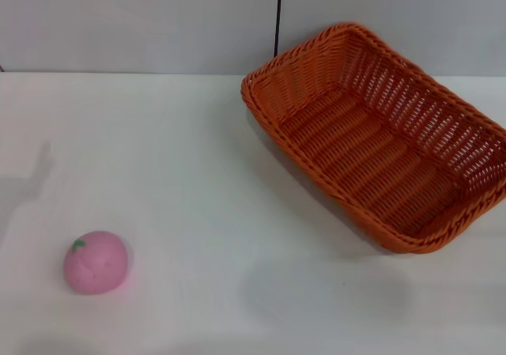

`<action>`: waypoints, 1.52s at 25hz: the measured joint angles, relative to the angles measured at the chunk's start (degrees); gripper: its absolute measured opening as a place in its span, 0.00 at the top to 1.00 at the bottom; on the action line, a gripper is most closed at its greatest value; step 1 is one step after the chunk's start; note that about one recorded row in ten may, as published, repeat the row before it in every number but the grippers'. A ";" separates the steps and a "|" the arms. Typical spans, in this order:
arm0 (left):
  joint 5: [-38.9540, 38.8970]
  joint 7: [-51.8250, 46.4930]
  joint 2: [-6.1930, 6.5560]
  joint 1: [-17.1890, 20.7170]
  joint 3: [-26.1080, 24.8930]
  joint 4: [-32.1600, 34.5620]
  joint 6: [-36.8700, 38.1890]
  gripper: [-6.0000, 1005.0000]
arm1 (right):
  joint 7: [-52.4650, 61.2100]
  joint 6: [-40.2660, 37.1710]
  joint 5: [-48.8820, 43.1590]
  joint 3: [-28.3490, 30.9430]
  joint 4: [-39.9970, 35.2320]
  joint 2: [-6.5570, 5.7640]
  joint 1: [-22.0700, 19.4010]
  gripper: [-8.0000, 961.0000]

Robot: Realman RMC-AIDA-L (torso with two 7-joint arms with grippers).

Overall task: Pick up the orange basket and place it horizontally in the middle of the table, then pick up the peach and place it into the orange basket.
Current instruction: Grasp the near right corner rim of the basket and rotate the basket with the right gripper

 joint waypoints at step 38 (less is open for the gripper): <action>-0.56 -4.48 0.54 -2.42 0.46 4.74 -1.25 0.20 | 72.26 -1.12 -48.19 0.05 -56.89 -6.11 0.48 0.14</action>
